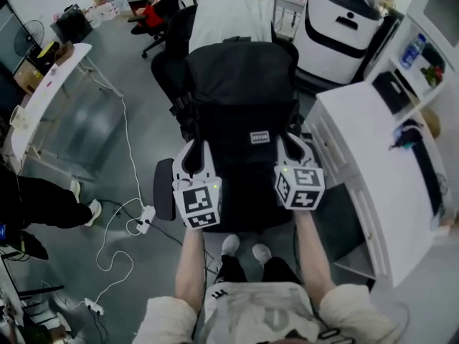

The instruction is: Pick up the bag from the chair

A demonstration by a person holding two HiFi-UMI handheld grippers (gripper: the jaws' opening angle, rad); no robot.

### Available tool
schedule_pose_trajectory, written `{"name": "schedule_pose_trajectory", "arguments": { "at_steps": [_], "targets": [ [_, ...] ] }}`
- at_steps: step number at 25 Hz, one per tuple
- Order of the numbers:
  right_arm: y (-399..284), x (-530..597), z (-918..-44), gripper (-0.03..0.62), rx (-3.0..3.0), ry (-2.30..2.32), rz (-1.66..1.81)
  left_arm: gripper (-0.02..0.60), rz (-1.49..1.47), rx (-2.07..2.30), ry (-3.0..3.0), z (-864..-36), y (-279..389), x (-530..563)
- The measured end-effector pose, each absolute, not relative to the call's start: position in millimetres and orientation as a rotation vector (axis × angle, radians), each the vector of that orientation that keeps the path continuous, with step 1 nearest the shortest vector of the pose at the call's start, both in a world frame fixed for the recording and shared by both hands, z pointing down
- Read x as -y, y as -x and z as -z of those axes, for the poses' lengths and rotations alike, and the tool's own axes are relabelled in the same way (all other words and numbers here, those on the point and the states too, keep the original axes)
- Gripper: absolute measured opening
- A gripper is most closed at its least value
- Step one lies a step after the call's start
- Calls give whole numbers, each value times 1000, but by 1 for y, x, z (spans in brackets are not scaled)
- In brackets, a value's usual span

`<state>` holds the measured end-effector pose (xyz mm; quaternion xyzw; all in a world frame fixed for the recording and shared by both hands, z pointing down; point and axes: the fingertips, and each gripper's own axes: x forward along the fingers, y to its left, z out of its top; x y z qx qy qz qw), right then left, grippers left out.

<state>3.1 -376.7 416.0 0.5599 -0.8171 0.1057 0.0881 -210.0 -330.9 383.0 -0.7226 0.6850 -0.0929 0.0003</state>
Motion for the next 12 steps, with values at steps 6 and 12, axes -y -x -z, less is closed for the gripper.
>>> {"name": "schedule_pose_trajectory", "arguments": {
  "at_steps": [6, 12],
  "targets": [
    [-17, 343, -328, 34, 2518, -1698, -225, 60, 209, -2137, 2193, -299, 196, 293],
    [-24, 299, -292, 34, 2589, -1709, -184, 60, 186, -2115, 2134, -265, 189, 252]
  ]
}}
